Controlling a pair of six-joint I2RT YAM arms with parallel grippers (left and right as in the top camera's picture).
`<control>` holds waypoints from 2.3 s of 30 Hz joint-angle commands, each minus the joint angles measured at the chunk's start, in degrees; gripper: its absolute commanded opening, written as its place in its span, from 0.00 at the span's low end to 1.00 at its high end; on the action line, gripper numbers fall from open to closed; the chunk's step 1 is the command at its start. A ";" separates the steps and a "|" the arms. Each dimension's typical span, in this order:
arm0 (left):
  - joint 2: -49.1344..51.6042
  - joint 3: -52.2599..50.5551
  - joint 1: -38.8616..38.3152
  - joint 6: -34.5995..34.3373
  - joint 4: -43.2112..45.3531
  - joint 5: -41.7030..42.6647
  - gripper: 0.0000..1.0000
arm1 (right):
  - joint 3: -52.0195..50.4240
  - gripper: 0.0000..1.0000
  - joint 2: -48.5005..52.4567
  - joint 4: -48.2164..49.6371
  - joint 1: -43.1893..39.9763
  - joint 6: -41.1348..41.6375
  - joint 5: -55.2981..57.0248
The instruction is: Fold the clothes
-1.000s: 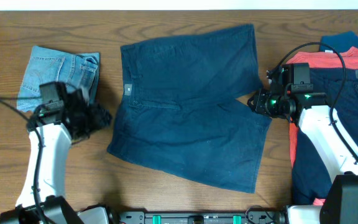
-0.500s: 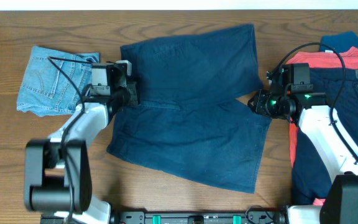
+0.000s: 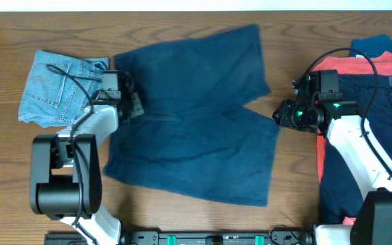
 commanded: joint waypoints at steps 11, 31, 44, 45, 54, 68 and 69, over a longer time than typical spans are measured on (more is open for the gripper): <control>-1.86 -1.95 4.33 0.15 -6.97 -0.28 0.10 | -1.01 0.43 6.82 -4.31 1.01 -5.51 -0.48; -37.33 -1.64 4.35 0.52 -33.05 0.66 0.44 | -0.98 0.01 16.83 8.22 3.13 -1.09 9.42; -31.54 -4.79 4.39 0.07 -45.46 5.27 0.47 | -0.15 0.63 12.90 14.12 -5.66 -3.69 -4.13; -30.80 -5.14 4.39 0.07 -45.97 5.62 0.48 | -0.15 0.63 11.23 12.79 -6.08 -3.67 -5.31; -25.97 -13.44 4.39 -2.10 -42.38 9.07 0.43 | -0.17 0.63 -3.04 -1.53 -6.93 -3.28 -6.16; -21.38 -17.79 4.39 -3.69 -33.09 6.58 0.38 | -2.75 0.59 -1.84 -15.93 -5.97 -0.70 -5.57; -21.00 -17.81 4.39 -4.76 -33.20 5.77 0.38 | -3.58 0.58 -1.60 -15.74 -5.97 0.57 -4.66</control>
